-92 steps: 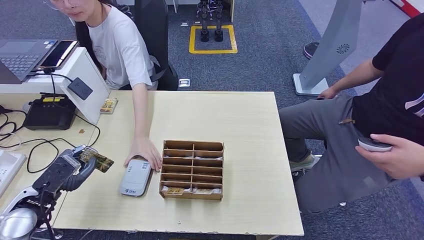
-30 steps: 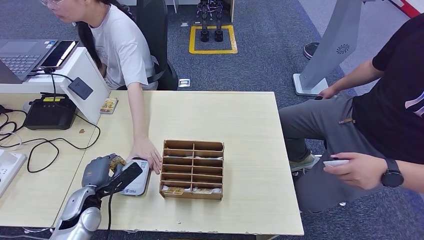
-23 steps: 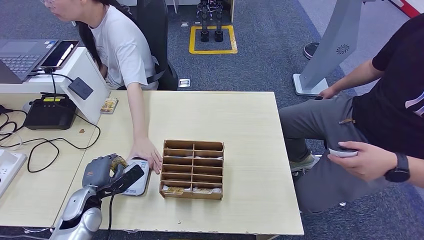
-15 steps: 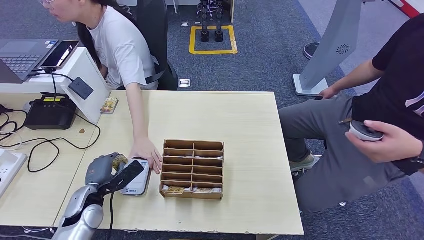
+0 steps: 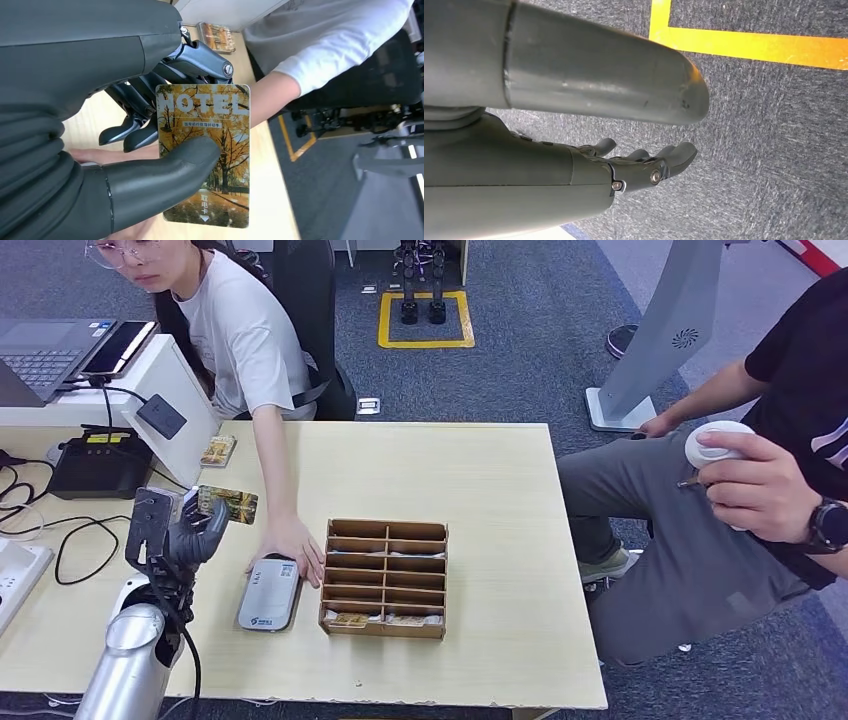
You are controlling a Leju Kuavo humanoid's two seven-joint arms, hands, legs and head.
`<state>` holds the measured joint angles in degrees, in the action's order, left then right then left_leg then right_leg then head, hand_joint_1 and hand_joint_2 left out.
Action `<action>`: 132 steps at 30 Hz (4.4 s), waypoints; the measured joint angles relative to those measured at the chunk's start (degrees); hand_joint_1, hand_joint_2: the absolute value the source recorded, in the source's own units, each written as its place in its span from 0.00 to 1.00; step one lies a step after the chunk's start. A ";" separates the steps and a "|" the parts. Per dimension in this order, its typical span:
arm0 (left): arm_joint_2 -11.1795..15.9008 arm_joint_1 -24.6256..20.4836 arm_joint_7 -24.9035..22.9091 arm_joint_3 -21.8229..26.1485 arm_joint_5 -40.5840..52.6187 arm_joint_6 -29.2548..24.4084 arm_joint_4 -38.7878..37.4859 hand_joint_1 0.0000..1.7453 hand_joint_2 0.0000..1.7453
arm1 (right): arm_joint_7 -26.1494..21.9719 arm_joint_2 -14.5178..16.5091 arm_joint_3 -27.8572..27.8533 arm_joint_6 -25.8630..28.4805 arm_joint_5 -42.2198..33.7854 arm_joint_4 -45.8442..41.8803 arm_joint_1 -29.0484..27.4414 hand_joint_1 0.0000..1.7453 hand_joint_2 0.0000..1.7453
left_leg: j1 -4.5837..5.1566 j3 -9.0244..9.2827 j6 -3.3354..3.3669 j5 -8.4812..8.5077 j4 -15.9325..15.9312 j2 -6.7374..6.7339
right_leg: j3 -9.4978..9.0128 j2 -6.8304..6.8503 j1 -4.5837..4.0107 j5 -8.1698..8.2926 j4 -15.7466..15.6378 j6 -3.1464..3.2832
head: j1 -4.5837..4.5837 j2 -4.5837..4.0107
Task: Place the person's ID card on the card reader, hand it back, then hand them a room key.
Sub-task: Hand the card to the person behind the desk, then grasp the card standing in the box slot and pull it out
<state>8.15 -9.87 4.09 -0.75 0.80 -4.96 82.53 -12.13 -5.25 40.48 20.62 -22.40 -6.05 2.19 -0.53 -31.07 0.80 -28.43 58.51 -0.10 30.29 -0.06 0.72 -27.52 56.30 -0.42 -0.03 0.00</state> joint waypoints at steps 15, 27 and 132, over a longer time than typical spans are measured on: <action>9.15 -10.13 11.18 -3.56 73.95 -34.46 -3.55 1.00 1.00 | 2.03 0.00 6.11 -2.84 3.42 -1.14 2.23 0.00 0.00 | -0.02 -0.23 -0.05 0.21 0.04 -0.22 | 0.35 -0.16 -0.01 0.26 0.07 0.03 | 0.00 0.01; 11.66 -12.19 9.74 -5.48 68.99 -34.77 -7.25 1.00 1.00 | 2.75 0.00 8.18 -3.04 3.89 -1.69 2.51 0.00 0.00 | -0.01 -0.36 -0.05 0.27 0.05 -0.19 | 0.44 -0.15 -0.01 0.30 0.07 0.04 | -0.01 0.00; 11.20 10.63 3.01 -35.58 69.20 -12.34 7.32 0.00 1.00 | 0.79 0.00 15.47 -1.73 -9.00 0.92 1.95 0.00 0.00 | 0.01 -0.68 -0.06 0.28 0.10 -0.15 | 0.74 -0.11 0.00 0.30 0.12 0.04 | 0.01 0.00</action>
<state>19.35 0.76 7.10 -36.33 70.00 -17.30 89.84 -11.34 -5.25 55.95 18.88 -31.40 -5.14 4.14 -0.51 -31.75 0.73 -28.15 58.61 -0.25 31.03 -0.17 0.72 -27.21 56.42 -0.38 -0.02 0.00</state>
